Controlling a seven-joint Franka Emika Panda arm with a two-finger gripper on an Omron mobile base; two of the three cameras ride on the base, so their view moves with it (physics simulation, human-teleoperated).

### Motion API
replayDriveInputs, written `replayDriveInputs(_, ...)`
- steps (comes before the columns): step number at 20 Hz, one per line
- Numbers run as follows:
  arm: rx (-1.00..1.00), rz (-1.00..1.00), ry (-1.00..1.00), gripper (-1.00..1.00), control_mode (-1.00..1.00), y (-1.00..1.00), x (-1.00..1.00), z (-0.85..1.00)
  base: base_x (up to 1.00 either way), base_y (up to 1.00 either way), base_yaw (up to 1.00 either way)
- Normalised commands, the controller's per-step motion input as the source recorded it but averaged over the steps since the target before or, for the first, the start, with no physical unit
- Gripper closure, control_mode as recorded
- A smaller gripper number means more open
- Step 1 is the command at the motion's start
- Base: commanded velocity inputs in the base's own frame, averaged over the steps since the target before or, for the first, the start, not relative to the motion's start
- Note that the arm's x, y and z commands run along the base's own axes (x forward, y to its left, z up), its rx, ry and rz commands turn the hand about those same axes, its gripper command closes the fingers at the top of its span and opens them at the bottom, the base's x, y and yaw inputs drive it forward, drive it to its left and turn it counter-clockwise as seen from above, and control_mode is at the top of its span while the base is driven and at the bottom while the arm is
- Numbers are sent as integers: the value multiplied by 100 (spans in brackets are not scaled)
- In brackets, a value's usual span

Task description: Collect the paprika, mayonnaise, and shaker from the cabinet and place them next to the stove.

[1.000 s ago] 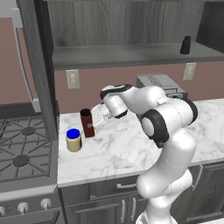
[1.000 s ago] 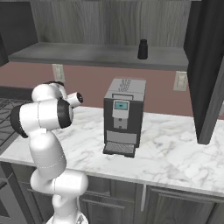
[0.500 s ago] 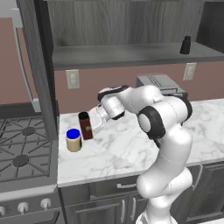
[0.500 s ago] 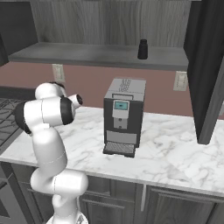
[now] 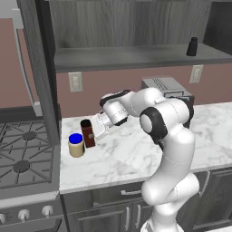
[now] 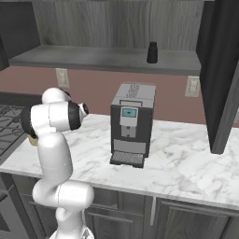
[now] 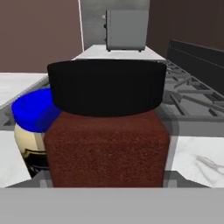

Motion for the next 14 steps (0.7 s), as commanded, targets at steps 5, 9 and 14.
replayDriveInputs(5,0,5,0,100,-100,0,7,-26,0,0,0)
replayDriveInputs(9,0,5,0,100,-100,0,4,-28,0,0,0)
replayDriveInputs(14,1,6,-1,-100,-100,0,0,-27,0,0,0)
